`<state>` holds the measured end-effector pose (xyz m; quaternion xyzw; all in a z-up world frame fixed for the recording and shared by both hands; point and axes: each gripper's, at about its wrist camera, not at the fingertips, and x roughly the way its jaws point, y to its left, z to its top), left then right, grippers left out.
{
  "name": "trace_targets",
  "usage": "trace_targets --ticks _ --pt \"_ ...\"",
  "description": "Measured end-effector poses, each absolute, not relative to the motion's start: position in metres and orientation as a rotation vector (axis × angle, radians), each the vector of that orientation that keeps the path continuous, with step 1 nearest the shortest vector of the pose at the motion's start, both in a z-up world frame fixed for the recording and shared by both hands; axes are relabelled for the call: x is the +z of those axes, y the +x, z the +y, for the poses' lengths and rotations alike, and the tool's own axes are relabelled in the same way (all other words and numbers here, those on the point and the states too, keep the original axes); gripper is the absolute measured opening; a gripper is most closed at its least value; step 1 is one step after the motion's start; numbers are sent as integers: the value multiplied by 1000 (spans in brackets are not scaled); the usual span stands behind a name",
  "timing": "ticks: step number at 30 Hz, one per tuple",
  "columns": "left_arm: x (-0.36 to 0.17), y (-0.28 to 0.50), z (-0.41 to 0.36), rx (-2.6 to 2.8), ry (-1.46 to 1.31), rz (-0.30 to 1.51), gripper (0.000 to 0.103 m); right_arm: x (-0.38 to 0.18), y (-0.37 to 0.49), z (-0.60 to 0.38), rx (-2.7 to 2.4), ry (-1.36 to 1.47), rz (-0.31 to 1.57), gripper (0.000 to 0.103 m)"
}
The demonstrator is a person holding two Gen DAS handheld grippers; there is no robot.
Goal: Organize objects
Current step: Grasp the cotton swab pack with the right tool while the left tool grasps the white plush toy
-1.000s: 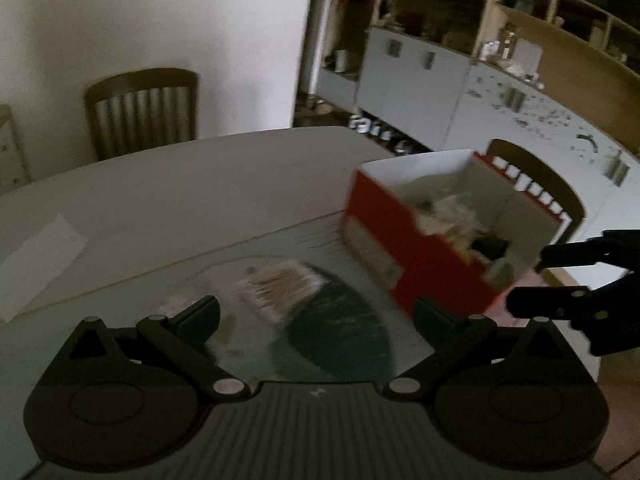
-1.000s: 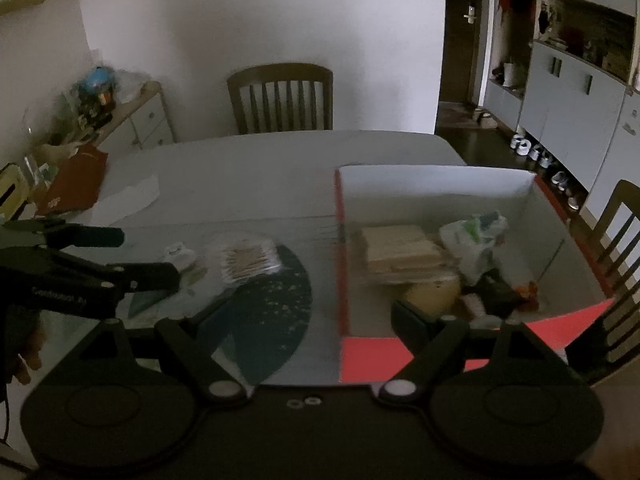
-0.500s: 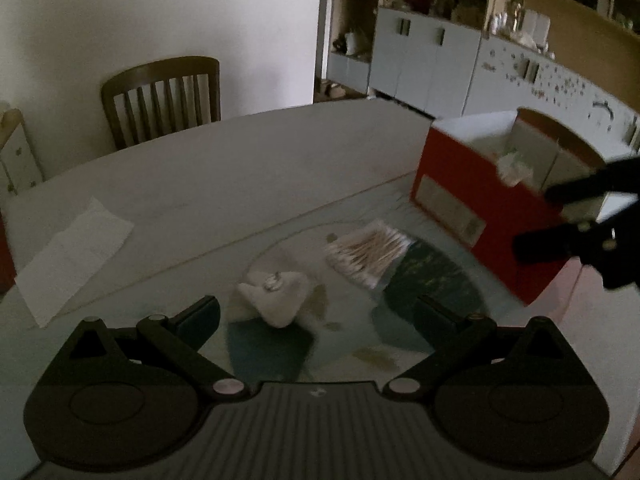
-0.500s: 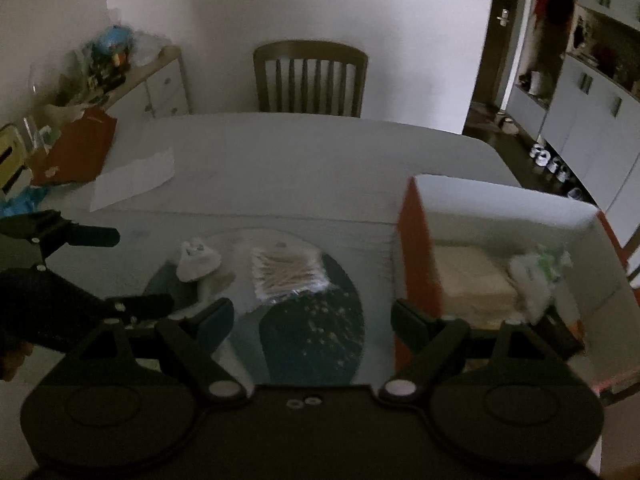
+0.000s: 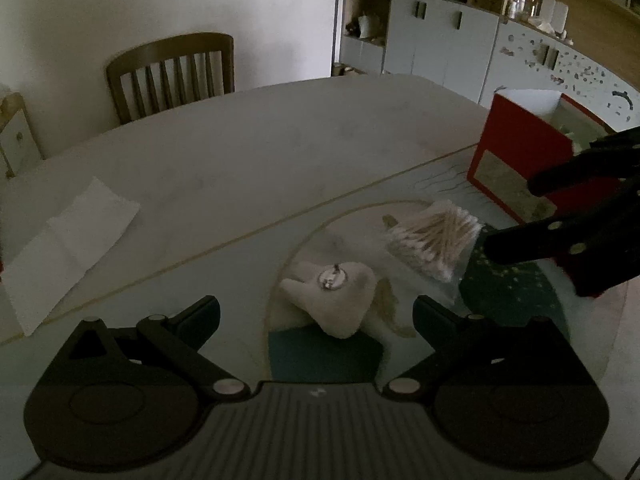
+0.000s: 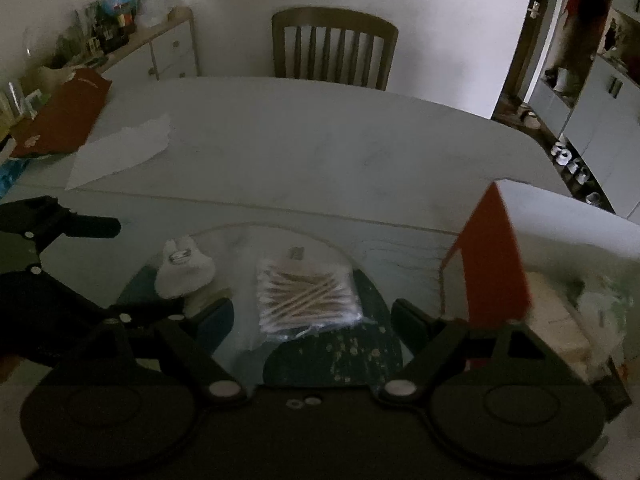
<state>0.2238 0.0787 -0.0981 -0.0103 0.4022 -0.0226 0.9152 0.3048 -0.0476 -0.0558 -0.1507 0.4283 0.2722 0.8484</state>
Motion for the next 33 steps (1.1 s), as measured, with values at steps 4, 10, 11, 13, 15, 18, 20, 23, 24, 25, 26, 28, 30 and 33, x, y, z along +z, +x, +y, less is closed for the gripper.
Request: trace_targets --ticks 4,10,11,13,15,18,20,23,24,25,26,28,30,33 --pt "-104 232 80 -71 -26 830 103 -69 316 -40 586 -316 933 86" --pt "-113 240 80 -73 -15 831 103 -88 329 -31 590 -342 965 86" --pt "-115 241 80 -70 -15 833 103 -90 331 -30 592 -339 970 86" --pt "-118 243 79 -66 -15 835 103 -94 334 -29 598 -337 979 86" --pt "-121 244 80 -66 -15 834 103 -97 336 -27 605 -336 987 86" --pt "-123 245 79 -69 -15 830 103 -102 339 -24 618 -339 999 86" --pt "-125 247 79 -66 -14 835 102 -104 341 -24 618 -335 1004 86" --pt "-127 247 78 -61 -1 825 102 -107 343 -24 617 -334 998 87" --pt "-127 247 77 -61 3 824 101 -107 344 -24 618 -333 996 87" --pt "-128 247 77 -59 7 821 101 -108 344 -23 618 -333 995 88" --pt "-128 247 76 -60 12 818 98 -108 344 -23 618 -334 995 87" --pt "-127 247 73 -54 35 816 90 -109 343 -23 615 -334 993 86" --pt "-125 247 71 -59 40 812 81 -109 341 -22 612 -334 990 85" --pt "-123 246 68 -75 52 812 71 -109 339 -21 606 -332 990 84"
